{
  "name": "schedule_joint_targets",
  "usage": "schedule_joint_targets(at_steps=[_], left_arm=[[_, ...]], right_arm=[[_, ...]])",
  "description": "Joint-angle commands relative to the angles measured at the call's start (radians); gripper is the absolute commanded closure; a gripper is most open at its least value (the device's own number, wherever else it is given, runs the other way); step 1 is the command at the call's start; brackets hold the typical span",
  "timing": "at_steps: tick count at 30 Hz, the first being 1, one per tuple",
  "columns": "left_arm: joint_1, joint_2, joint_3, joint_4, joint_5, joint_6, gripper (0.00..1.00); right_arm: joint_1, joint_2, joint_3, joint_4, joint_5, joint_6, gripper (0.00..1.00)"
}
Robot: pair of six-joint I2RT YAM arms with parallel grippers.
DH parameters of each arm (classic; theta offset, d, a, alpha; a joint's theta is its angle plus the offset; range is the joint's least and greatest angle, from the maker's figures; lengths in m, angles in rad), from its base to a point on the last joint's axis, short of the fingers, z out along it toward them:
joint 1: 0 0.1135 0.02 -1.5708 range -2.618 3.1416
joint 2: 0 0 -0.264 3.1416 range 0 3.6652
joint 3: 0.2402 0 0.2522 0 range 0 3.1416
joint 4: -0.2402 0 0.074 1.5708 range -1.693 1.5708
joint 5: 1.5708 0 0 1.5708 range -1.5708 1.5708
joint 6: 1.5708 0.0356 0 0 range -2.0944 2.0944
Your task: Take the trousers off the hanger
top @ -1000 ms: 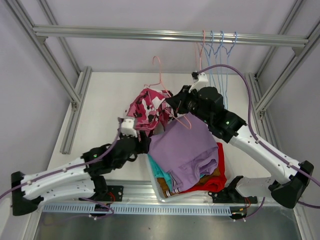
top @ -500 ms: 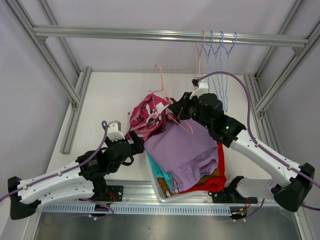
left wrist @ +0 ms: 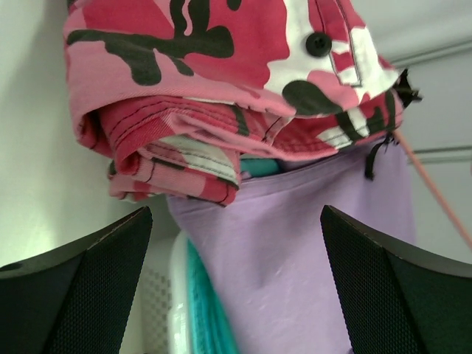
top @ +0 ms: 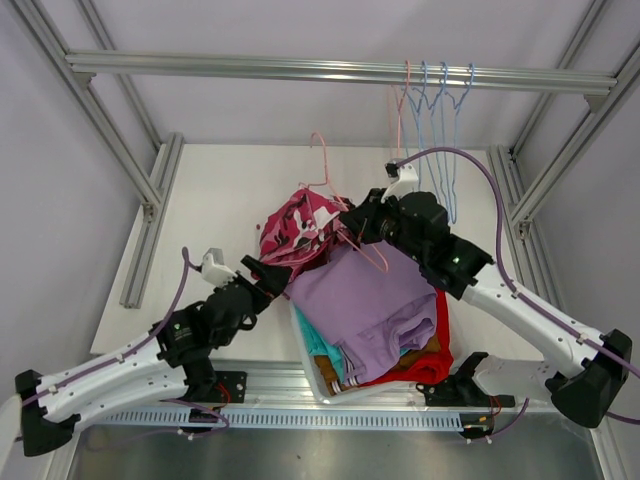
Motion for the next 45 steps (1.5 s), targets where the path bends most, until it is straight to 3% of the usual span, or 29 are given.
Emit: schedule_joint_targets(at_steps=[1,6,13,17,26,38,45], left_arm=[[0.050,0.066,0.024,0.097,0.038,-0.116,0.01],[0.061,0.138,0.075,-0.006,0.004,-0.240,0.00],[0.126,0.149,0.014,0.022,0.002,-0.340,0.01],[0.146,0.147,-0.023,0.118,-0.022,-0.363,0.01],[0.201,0.304,0.011,0.152,-0.017,-0.475,0.01],[0.287,0.403,0.089,0.239,-0.041,-0.426,0.01],[0.296,0.516,0.116,0.342,0.027,-0.397,0.00]], right_arm=[[-0.006,-0.056,0.013,0.112,-0.014,-0.033,1.00],[-0.018,-0.073,0.002,0.103,-0.024,-0.047,1.00],[-0.029,-0.088,-0.032,0.116,-0.050,-0.053,1.00],[-0.032,-0.093,-0.058,0.123,-0.080,-0.055,1.00],[-0.038,-0.126,-0.090,0.122,-0.117,-0.064,1.00],[-0.059,-0.145,-0.104,0.105,-0.151,-0.090,1.00],[-0.084,-0.139,-0.115,0.105,-0.169,-0.096,1.00]])
